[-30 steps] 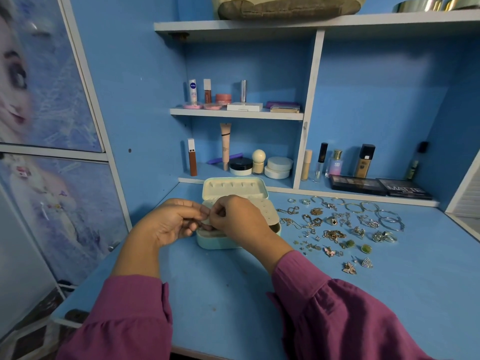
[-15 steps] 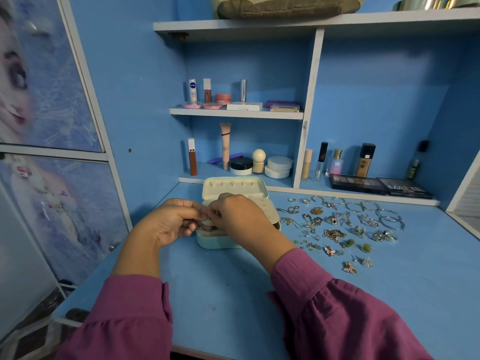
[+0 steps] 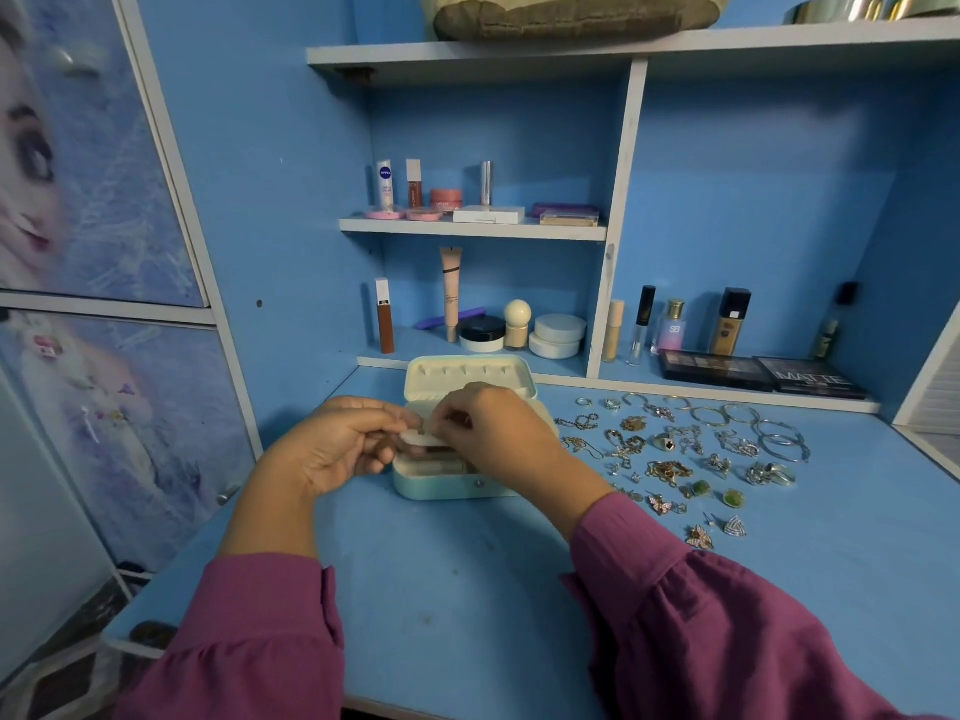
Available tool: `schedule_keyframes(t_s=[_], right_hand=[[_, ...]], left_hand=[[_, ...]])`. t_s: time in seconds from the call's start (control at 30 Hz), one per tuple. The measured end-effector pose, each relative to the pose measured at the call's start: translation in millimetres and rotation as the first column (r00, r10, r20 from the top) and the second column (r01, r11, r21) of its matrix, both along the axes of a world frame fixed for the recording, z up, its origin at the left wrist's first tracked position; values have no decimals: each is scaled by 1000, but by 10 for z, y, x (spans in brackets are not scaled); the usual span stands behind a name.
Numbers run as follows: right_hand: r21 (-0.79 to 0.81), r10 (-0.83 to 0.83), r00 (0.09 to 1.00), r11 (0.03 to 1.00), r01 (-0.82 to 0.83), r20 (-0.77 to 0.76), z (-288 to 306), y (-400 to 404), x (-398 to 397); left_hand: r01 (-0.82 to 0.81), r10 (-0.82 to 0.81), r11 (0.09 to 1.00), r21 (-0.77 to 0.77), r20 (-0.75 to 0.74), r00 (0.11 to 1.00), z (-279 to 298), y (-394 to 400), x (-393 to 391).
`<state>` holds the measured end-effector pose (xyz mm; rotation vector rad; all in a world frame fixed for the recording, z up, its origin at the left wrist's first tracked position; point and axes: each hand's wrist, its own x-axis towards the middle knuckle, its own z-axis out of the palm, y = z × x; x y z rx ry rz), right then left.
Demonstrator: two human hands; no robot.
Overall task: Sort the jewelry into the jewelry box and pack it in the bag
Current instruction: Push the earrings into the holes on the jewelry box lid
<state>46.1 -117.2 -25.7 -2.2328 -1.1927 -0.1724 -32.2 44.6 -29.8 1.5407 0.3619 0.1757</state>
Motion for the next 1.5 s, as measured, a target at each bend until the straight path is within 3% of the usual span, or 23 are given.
schedule_keyframes(t_s=[0.37,0.47,0.53,0.6,0.83,1.1,1.27,1.5], right_hand=[[279,-238,920,903,328,-310,34,-616,416],[86,-336,872,917,389,-355,-29,-635,469],[-119,-429,852,903,412,-300,-65,-628,482],[-205,-451,853,890,408,-262,-98,-614,501],[-197,-398,878,914,354,-267,-93,-622,505],[-154,-292,889,955,253,-353,-18,-785,530],[-44,-316,885,946,321,-342,85,-1128,662],[-218,-398,872,913,345,-286,81,-1362,714]], left_hand=[[-55,83,989,-137,216,973,14,-26,121],[-108,150,977,-182,237,960,-17,-77,232],[-193,238,961,-196,243,940,-50,-92,321],[-280,315,945,-168,242,918,-89,-90,389],[-449,427,893,36,254,868,-169,-107,485],[-443,416,896,43,271,868,-190,-123,487],[-442,414,895,67,248,876,-244,-70,526],[-433,404,897,88,237,884,-283,-29,549]])
